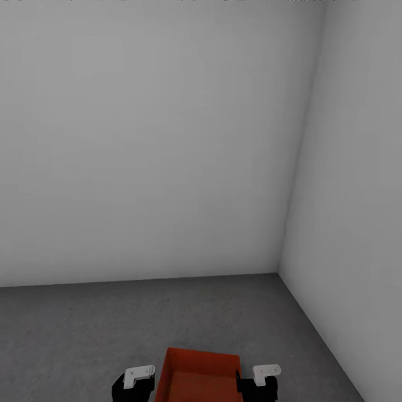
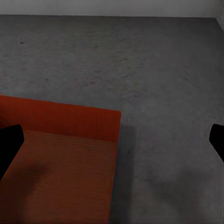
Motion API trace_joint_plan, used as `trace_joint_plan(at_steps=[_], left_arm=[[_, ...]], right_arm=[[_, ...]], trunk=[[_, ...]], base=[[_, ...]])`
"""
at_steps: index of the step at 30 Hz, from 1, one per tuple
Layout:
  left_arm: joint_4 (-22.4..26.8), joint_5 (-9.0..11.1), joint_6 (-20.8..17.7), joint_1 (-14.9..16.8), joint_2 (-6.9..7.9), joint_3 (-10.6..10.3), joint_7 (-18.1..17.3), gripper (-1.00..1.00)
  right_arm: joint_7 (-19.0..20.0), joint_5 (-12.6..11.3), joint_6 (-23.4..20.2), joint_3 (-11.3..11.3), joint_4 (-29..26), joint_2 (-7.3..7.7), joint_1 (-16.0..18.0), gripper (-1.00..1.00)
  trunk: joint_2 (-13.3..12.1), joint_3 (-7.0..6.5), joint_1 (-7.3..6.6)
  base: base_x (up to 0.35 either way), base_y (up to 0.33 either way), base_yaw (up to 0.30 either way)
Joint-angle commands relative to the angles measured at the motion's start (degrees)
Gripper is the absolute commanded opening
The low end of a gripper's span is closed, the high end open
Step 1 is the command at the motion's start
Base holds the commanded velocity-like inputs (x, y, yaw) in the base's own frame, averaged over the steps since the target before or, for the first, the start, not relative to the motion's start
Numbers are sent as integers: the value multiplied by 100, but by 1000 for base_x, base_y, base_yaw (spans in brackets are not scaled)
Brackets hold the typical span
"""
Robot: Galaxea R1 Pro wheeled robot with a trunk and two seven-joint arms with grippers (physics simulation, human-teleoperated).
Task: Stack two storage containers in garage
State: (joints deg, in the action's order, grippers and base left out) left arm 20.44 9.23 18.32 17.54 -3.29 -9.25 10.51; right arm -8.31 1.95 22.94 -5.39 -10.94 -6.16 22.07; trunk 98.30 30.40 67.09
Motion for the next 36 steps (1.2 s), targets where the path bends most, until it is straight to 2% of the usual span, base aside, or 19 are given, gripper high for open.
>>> trace_joint_plan(at_steps=[1,17,36], left_arm=[[-8,59,23,4,5,-50,30,100],[19,33,27,4,4,-55,46,100],[-15,-32,41,-68,-81,-127,13,100]], right_arm=[[-58,35,6,-50,5,1,2,100],[-63,18,3,-31,4,6,5,100],[-67,5,-7,32,4,12,13,100]], trunk=[[-38,-12,-23],[-680,-300,-375],[-1442,-641,-792]], base=[[0,0,0],[0,0,0],[0,0,0]])
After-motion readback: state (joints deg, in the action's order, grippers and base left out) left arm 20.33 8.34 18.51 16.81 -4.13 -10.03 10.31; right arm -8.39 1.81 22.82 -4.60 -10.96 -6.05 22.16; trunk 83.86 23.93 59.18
